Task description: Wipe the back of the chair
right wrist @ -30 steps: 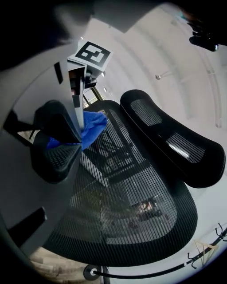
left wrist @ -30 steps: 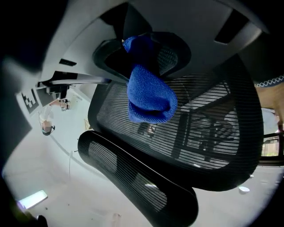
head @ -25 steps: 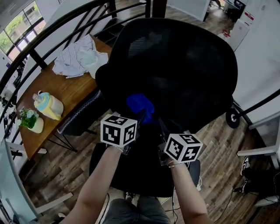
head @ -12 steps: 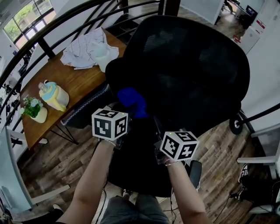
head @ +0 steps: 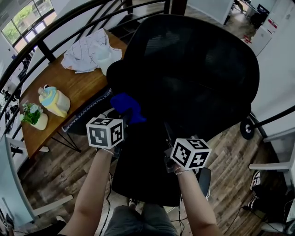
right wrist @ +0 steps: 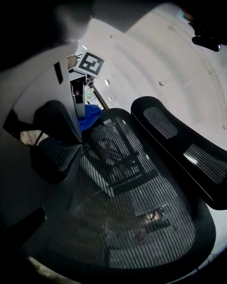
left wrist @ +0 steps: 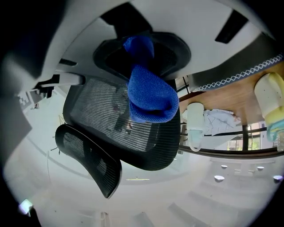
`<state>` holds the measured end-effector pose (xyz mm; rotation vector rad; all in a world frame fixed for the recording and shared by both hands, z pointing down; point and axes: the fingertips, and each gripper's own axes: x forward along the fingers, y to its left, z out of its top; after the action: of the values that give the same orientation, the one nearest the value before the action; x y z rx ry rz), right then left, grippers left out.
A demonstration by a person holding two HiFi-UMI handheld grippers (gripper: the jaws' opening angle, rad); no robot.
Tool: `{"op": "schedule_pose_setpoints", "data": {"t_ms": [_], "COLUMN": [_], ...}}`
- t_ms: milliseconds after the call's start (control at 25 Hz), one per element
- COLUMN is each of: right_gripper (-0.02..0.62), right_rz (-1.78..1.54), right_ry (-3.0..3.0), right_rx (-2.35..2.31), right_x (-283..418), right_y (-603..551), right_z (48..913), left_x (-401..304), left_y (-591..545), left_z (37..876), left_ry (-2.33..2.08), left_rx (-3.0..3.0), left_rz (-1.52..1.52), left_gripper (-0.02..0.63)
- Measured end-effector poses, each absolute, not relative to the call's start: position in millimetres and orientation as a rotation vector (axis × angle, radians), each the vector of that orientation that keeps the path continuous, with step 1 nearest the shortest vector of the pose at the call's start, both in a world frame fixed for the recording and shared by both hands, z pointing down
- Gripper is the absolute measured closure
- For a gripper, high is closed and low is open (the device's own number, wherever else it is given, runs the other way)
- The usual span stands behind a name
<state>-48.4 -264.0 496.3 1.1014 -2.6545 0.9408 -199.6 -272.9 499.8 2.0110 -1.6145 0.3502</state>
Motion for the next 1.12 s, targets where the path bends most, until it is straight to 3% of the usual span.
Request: {"op": "schedule_pose_setpoints", "data": {"t_ms": [440,1120], "right_gripper": [0.565,0.565], "right_rz": [1.020,1.094], "right_ry": [-2.557,-2.351], "right_rx": [1.318,1.701], "right_x": [30.4,167.9], "right_y": [-253.4,-213.5], "right_z": [517.7,540.5], "left_x": [-158.8,97.0], "left_y": [-241.7,-218.8], "left_z": [512.9,558.2], "left_ry": [-1.499,-0.853], "left_rx": [2.080,2.384], "left_rz": [0.457,0.647], "left_gripper": [0.483,0.483]}}
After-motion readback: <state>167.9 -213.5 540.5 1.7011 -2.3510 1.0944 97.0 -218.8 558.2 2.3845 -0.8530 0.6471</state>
